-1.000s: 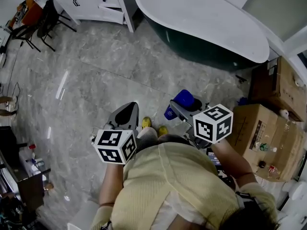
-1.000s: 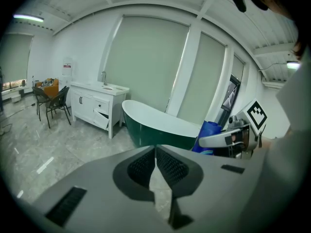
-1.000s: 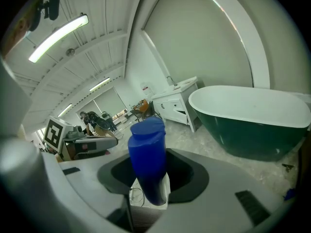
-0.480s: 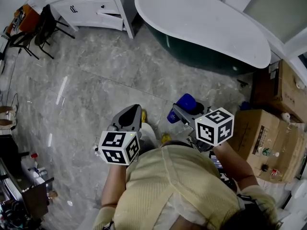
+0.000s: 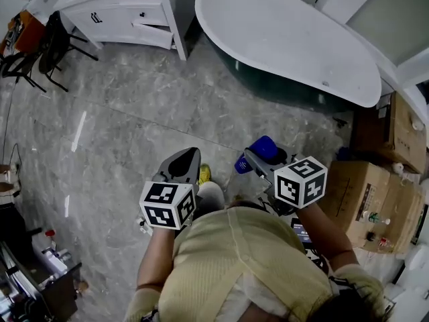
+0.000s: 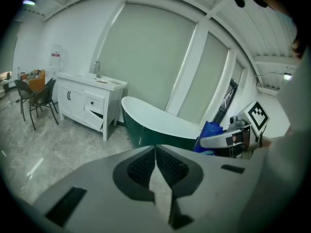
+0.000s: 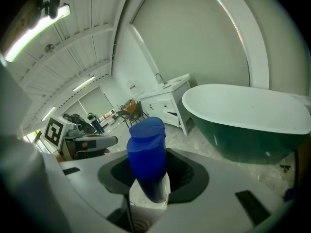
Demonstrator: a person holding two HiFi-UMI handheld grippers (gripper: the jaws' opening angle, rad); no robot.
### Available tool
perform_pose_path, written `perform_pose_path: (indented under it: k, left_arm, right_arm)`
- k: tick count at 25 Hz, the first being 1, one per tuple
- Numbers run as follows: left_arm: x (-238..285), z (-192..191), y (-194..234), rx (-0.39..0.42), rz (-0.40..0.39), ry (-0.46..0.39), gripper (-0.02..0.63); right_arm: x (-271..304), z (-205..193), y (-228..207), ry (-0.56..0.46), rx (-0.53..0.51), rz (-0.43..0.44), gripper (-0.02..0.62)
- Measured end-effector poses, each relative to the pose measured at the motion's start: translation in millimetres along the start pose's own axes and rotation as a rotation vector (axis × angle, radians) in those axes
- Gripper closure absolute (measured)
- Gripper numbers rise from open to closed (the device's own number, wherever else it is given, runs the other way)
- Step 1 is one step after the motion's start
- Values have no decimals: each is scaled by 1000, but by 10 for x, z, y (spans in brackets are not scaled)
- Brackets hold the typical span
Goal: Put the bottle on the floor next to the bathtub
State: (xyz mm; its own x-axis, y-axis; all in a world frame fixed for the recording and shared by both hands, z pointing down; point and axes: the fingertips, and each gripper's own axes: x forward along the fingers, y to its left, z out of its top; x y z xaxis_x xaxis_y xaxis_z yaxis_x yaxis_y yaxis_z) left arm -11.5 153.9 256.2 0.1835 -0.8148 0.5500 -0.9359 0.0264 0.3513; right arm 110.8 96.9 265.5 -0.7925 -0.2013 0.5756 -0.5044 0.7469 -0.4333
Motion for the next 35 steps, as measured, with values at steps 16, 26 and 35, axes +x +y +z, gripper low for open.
perform_pose_path:
  k: [16,26,35]
  left_arm:
    - [526,361,980,10,-123,102,543]
    - [982,269,1169,-19,-138,169,543]
    - [1535,312,1161,-44,-95,180,543]
  right_arm:
    - [1049,439,-114,54,16,-138,426]
    - [1446,457,-452,107,-25,-187,426]
    - [1712,414,-1001,146,-20,-174,426]
